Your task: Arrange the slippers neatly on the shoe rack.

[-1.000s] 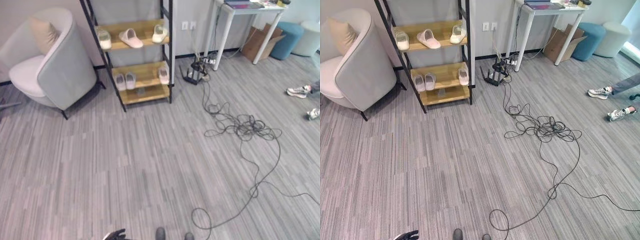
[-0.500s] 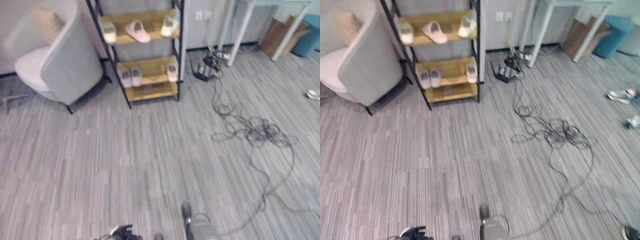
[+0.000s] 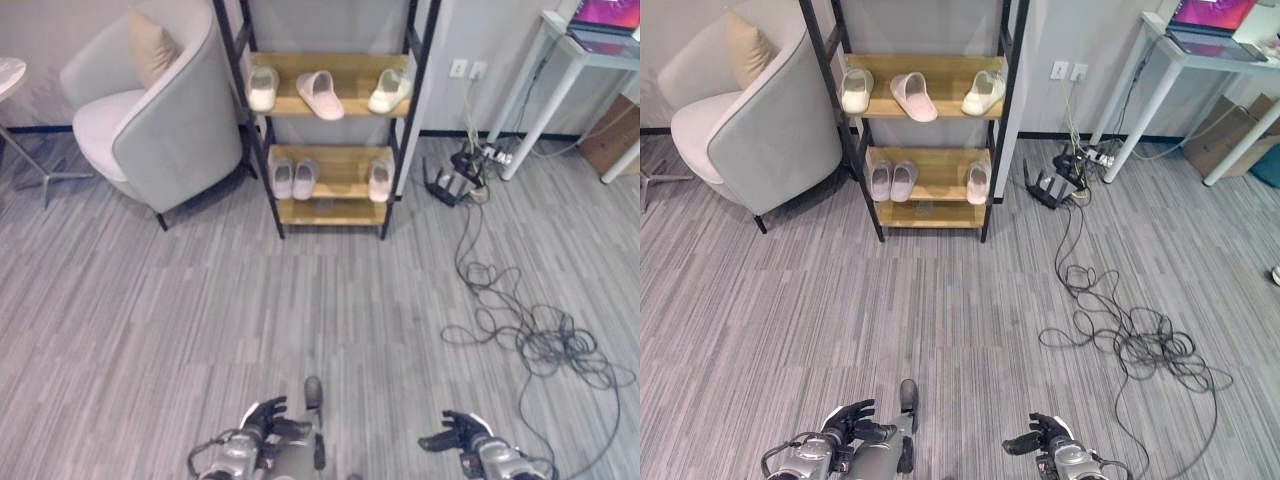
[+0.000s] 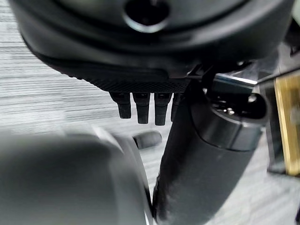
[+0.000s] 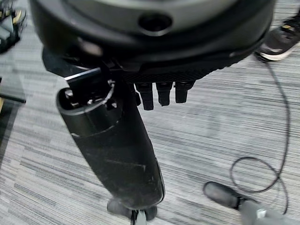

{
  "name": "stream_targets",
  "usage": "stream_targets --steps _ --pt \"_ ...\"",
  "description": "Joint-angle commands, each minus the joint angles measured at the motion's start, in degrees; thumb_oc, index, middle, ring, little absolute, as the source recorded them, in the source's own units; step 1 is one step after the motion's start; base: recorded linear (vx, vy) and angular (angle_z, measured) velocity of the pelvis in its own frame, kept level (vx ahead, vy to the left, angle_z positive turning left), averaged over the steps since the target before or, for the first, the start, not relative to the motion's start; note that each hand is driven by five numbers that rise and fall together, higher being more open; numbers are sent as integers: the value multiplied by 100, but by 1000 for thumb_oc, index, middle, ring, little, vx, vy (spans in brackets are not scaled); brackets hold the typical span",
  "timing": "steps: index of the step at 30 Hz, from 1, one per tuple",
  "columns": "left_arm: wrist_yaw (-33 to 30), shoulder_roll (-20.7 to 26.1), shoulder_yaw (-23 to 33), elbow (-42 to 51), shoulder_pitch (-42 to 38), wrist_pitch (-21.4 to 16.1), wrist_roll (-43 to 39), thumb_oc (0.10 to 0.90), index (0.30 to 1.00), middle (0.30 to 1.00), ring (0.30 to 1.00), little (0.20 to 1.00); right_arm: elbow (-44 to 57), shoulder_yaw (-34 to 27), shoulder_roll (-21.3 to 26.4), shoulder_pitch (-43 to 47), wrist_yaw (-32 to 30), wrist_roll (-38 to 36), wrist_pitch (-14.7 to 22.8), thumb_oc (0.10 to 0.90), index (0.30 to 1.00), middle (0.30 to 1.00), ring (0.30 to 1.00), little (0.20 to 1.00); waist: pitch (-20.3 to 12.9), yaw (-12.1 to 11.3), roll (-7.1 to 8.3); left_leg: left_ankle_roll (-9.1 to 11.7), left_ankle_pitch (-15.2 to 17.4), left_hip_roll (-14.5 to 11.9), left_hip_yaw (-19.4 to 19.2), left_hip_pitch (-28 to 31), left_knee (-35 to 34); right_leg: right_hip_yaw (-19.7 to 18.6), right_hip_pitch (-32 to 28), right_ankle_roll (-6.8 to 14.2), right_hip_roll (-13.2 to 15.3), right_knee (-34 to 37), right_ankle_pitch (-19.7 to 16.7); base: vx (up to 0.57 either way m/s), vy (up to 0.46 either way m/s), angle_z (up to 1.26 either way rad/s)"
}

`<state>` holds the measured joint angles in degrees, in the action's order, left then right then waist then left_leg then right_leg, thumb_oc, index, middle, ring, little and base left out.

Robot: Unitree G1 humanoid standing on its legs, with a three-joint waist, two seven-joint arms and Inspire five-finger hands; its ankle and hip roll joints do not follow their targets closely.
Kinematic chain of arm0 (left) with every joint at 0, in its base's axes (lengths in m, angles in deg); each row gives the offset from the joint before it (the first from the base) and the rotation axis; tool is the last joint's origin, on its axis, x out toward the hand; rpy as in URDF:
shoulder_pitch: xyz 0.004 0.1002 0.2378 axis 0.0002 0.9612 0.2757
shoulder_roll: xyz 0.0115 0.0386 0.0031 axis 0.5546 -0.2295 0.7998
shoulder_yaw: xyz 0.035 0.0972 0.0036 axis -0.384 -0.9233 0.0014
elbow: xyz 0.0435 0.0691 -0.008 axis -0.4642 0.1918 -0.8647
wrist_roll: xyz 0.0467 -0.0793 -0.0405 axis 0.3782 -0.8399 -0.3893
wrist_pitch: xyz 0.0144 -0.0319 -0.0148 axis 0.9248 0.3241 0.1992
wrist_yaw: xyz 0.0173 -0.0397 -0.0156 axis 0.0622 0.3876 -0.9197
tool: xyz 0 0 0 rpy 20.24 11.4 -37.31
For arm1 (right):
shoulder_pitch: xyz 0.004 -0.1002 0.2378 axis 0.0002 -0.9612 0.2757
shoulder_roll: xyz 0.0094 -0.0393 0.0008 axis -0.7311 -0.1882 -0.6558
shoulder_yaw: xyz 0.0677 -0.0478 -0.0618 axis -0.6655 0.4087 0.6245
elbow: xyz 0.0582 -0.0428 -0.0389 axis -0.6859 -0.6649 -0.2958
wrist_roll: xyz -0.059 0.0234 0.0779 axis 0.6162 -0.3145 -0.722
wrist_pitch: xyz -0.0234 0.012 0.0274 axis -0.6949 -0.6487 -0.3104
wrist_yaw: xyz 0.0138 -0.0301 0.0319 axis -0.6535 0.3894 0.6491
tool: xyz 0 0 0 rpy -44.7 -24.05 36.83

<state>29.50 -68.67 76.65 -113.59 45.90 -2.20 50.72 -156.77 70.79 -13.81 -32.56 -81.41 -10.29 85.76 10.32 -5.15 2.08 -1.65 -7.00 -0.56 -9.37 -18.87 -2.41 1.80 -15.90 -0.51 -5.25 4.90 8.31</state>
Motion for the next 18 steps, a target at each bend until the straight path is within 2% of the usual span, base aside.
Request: stream_targets --steps 1,2,3,4,5,6,7,8,9,10,11,15,16,17,18 --pt "-222 122 -244 -682 572 220 133 800 900 900 900 900 177 -6 -43 -583 9 366 -77 800 900 900 900 900 -259 -192 151 155 -268 -57 -21 -18 473 -167 39 318 447 -743 442 869 328 -49" --pt "-230 199 -145 -743 619 253 186 800 900 900 900 900 36 -37 -196 -766 63 442 -111 800 900 900 900 900 -389 -175 323 40 -74 71 -53 75 670 -63 166 559 590 -1338 207 442 184 -11" --pt "-230 197 -145 -743 619 254 186 800 900 900 900 900 36 -37 -195 -766 63 442 -111 800 900 900 900 900 -400 -181 311 42 -78 55 -53 60 672 -71 182 555 576 -1335 195 567 293 19" --pt "-211 244 -130 -663 588 233 170 800 900 900 900 900 -42 -77 -280 -870 153 473 -179 800 900 900 900 900 -378 -105 420 -110 231 177 -86 241 811 84 549 967 863 -2380 -708 241 153 24" --pt "-211 242 -130 -663 588 233 170 800 900 900 900 900 -42 -77 -279 -870 153 473 -179 800 900 900 900 900 -389 -110 409 -108 228 162 -86 227 812 78 563 964 849 -2375 -721 466 278 21" --pt "-214 284 -199 -498 452 228 122 800 900 900 900 900 -27 -39 -258 -897 178 589 -226 800 900 900 900 900 -266 17 365 -253 467 167 -123 541 867 379 1021 1127 1132 -3400 -1461 216 125 5" --pt "-214 282 -199 -498 452 228 122 800 900 900 900 900 -27 -40 -257 -897 178 589 -226 800 900 900 900 900 -275 14 354 -251 463 153 -122 530 866 377 1032 1124 1119 -3391 -1473 459 272 27" --pt "-266 336 -260 -385 337 216 98 800 900 900 900 900 8 -50 -228 -919 160 612 -221 800 900 900 900 900 -152 151 209 -330 650 140 -92 1046 666 848 1550 969 1375 -4060 -1449 236 147 41" --pt "-266 334 -260 -385 336 216 99 800 900 900 900 900 8 -51 -226 -918 160 612 -221 800 900 900 900 900 -157 153 199 -328 644 131 -87 1039 663 853 1553 964 1364 -4049 -1459 352 193 41" --pt "-299 341 -301 -316 267 198 61 800 900 900 900 900 50 -36 -242 -925 137 608 -205 800 900 900 900 900 -77 226 134 -309 720 120 -40 1297 556 1092 1748 856 1454 -4020 -1251 340 66 48" --pt "-283 339 -370 -160 199 152 -37 800 900 900 900 900 127 -14 -236 -936 132 595 -176 800 900 900 900 900 46 358 66 -265 849 84 44 1574 518 1409 2036 688 1444 -3644 -751 342 67 32" --pt "-257 304 -452 -48 155 113 -73 800 900 900 900 900 214 39 -230 -899 111 629 -158 800 900 900 900 900 143 444 57 -238 1010 57 119 1756 535 1482 2342 642 1385 -3138 -567 258 -24 34" --pt "-253 278 -491 -15 140 85 -106 800 900 900 900 900 269 92 -210 -857 81 647 -152 800 900 900 900 900 209 492 125 -207 1191 108 268 1965 542 1279 2504 645 1259 -2278 -603 504 -142 36" --pt "-230 230 -490 -21 182 57 -126 800 900 900 900 900 294 121 -196 -845 78 676 -153 800 900 900 900 900 207 571 206 -167 1339 201 425 2171 512 842 2724 750 1159 -1376 -856 630 -185 20" --pt "-234 221 -471 -46 201 47 -119 800 900 900 900 900 293 131 -199 -849 84 683 -163 800 900 900 900 900 216 606 240 -148 1398 223 476 2268 499 653 2774 797 1096 -1063 -985 405 -120 7"
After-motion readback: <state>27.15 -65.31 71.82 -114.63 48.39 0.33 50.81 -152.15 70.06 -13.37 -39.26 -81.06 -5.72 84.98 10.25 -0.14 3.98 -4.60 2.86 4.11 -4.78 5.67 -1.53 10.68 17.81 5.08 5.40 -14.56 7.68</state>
